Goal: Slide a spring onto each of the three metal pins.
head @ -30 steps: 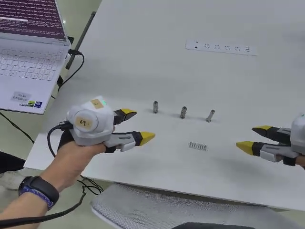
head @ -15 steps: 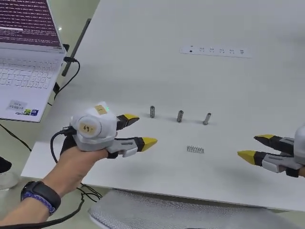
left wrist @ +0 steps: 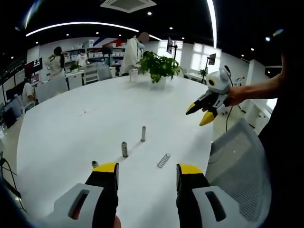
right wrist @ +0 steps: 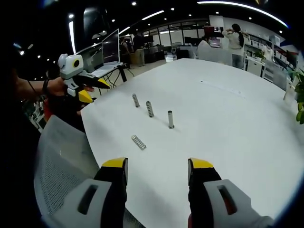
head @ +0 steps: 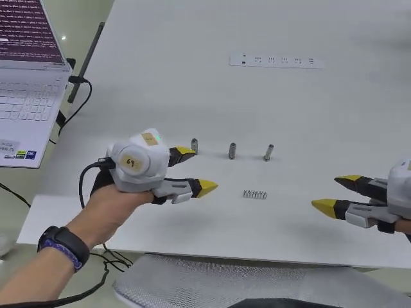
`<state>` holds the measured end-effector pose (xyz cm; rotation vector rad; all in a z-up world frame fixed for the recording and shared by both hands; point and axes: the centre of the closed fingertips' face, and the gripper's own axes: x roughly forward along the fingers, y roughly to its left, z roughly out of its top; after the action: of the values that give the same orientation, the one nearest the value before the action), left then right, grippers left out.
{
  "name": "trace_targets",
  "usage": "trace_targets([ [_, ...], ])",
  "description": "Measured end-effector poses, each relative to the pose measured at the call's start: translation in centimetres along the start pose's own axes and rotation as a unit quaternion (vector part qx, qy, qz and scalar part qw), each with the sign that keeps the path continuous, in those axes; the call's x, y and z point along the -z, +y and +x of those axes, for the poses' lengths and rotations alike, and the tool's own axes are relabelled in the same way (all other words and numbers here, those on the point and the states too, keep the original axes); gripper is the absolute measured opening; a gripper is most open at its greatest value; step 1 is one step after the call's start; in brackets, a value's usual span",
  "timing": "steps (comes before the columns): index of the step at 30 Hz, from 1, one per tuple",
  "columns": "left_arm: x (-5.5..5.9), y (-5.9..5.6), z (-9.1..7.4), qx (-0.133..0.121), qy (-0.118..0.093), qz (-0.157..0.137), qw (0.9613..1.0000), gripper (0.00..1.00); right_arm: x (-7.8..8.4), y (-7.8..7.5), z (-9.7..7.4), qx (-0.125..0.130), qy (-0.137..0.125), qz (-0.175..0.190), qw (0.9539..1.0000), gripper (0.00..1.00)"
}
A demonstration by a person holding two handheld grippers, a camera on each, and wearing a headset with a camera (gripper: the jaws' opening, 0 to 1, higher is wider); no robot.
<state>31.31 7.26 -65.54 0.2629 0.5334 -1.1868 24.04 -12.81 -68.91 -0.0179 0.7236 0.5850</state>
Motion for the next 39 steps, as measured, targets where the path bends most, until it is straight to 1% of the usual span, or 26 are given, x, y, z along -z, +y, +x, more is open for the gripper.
trace_targets([
  [2, 0.0, -0.3, 0.5, 0.007, 0.008, 0.013, 0.9999, 0.43, -0.1, 0.0, -0.1, 0.001, -0.001, 0.0, 1.0, 0.49],
  [5, 0.1, -0.5, 1.2, 0.017, 0.011, 0.018, 0.9996, 0.43, -0.2, 0.0, -0.3, 0.002, -0.002, -0.001, 1.0, 0.5],
  [10, -0.2, -1.2, 2.2, 0.035, 0.015, 0.026, 0.9989, 0.43, -0.5, 0.3, -0.7, 0.004, -0.003, -0.004, 1.0, 0.5],
  [13, -0.2, -1.8, 2.9, 0.048, 0.024, 0.042, 0.9977, 0.43, -0.3, 0.7, -0.8, 0.002, 0.0, -0.006, 1.0, 0.5],
  [21, -0.1, -2.7, 4.5, 0.07, 0.039, 0.06, 0.995, 0.42, -0.1, 1.5, -1.0, -0.003, 0.003, -0.008, 1.0, 0.52],
  [22, 0.0, -2.8, 4.9, 0.074, 0.042, 0.063, 0.9944, 0.41, -0.1, 1.5, -1.0, -0.003, 0.003, -0.008, 1.0, 0.52],
  [27, 0.3, -3.0, 5.8, 0.083, 0.054, 0.07, 0.9927, 0.4, -0.2, 1.8, -1.2, -0.005, 0.001, -0.008, 1.0, 0.53],
  [30, 1.1, -3.1, 6.7, 0.087, 0.065, 0.08, 0.9908, 0.39, -0.4, 2.0, -1.3, -0.006, 0.0, -0.008, 0.9999, 0.54],
  [35, 1.7, -3.2, 7.7, 0.093, 0.074, 0.08, 0.9897, 0.39, -0.2, 2.3, -1.5, -0.008, 0.0, -0.008, 0.9999, 0.54],
  [37, 1.8, -3.3, 7.9, 0.095, 0.075, 0.079, 0.9896, 0.38, -0.1, 2.4, -1.6, -0.008, 0.0, -0.008, 0.9999, 0.55],
  [39, 2.2, -3.3, 8.5, 0.096, 0.081, 0.08, 0.9888, 0.38, 0.0, 2.4, -1.8, -0.008, 0.001, -0.007, 0.9999, 0.55],
])
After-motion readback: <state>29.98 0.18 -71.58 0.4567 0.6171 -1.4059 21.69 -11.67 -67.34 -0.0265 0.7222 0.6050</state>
